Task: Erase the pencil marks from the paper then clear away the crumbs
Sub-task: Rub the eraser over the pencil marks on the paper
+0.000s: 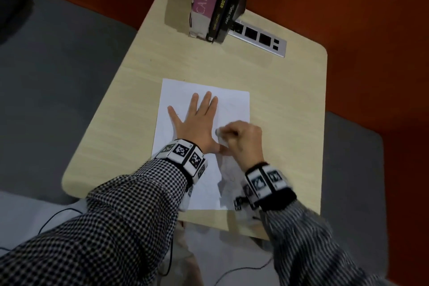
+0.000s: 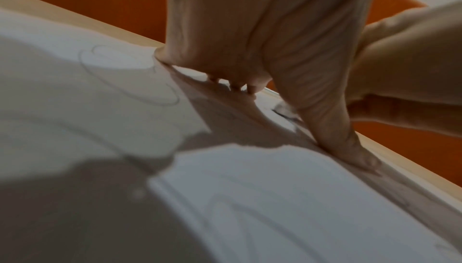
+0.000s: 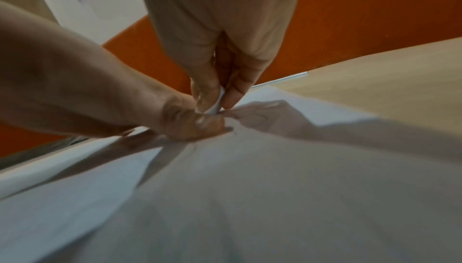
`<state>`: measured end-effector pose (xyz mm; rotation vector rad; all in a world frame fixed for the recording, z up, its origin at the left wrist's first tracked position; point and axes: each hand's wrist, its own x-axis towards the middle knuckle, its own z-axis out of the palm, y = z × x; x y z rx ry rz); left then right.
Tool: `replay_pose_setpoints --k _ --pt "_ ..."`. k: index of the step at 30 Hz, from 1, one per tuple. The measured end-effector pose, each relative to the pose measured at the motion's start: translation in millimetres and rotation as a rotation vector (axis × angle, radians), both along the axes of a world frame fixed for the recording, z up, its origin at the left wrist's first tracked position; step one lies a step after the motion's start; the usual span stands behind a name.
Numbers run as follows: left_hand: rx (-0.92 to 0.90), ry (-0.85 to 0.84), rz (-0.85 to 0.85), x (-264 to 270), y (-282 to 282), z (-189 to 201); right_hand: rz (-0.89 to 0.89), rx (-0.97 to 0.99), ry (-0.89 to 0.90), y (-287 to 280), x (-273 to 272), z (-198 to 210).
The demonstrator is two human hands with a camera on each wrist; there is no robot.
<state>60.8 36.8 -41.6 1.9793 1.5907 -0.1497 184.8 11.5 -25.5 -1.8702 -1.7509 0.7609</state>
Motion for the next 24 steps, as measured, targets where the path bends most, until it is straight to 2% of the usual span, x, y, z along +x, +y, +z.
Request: replay_pose_setpoints --k 3,9,15,20,24 --pt "-0.010 -0.007 0.001 0.3 -0.1 0.2 -0.012 0.055 -0.008 32.5 -5.0 -2.0" --pt "0.011 -0.009 0.006 -1.0 -0.4 -1.0 0.026 0.010 -0.025 -9.8 -4.5 0.6" --pt "-0.009 0.024 0.000 -0.1 1.5 5.1 -0.053 0.073 -0.022 75.9 -7.3 -5.2" --pt "-0.014 0.000 0.002 -2.4 1.7 2.3 0.018 0.036 -0.085 19.4 0.0 -3.0" --pt "-0.004 0.013 -0.011 -1.4 1.1 1.5 -0.019 0.080 -0.025 58.6 -3.0 -4.0"
